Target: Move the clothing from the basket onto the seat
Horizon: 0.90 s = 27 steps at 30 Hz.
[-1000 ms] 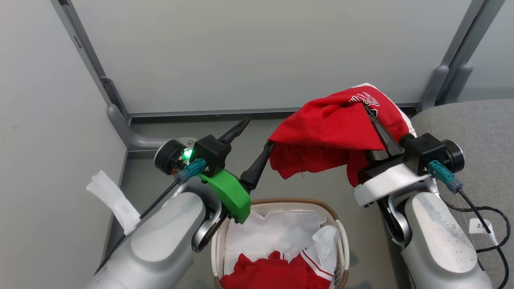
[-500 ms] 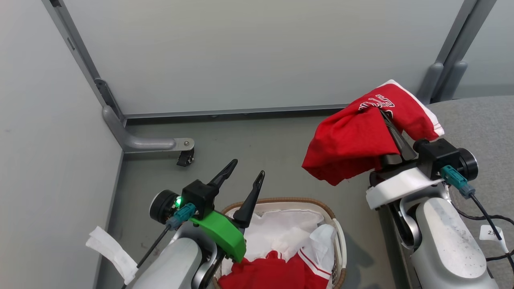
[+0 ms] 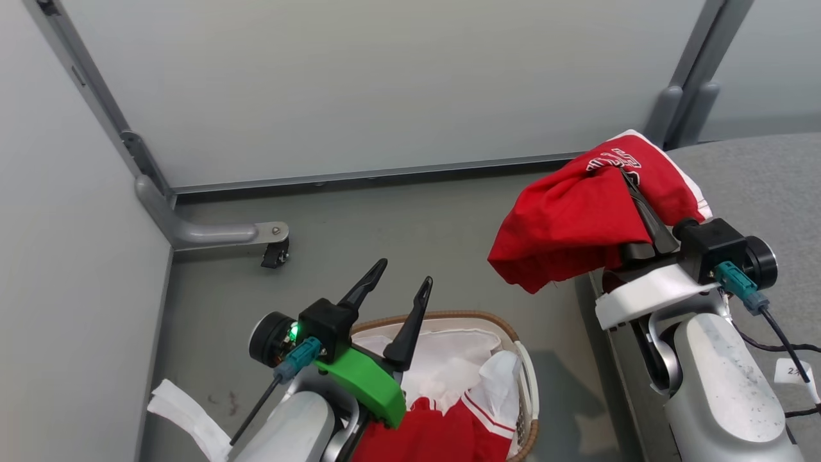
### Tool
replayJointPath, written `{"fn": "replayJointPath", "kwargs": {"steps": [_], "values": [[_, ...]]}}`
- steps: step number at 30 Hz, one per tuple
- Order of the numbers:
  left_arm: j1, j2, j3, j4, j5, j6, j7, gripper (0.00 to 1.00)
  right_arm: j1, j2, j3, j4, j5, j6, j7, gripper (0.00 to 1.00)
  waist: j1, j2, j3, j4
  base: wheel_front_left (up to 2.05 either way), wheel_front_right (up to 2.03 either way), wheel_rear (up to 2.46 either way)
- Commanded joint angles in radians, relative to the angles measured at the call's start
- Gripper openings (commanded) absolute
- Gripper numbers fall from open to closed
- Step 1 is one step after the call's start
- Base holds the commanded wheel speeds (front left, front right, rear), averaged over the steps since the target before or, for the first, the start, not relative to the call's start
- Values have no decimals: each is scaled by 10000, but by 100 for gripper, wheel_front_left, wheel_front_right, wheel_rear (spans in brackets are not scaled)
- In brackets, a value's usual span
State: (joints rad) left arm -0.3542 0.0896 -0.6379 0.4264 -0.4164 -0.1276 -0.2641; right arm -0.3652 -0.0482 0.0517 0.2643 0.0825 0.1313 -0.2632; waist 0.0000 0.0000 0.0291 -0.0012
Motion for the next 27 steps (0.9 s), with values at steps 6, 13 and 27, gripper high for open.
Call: {"fn": "replayJointPath", "kwargs": {"steps": [6,13,27], "values": [[132,-115,-60,-223,85,-48,-4,100,-193,-41,-231,-34,-320,-10,-24,0,0,0,347,-1551,0,0,0],[-165,-177,-273,-274,158,-47,-4,100,-321,-38,-648,-89,-463,-12,-24,0,0,0,817,-3122,0,0,0],[-536,59,-829,-310,62,-44,-2,100,-309,-35,-1291,-140,-149,-12,-24,0,0,0,1377,-4589,0,0,0]]}}
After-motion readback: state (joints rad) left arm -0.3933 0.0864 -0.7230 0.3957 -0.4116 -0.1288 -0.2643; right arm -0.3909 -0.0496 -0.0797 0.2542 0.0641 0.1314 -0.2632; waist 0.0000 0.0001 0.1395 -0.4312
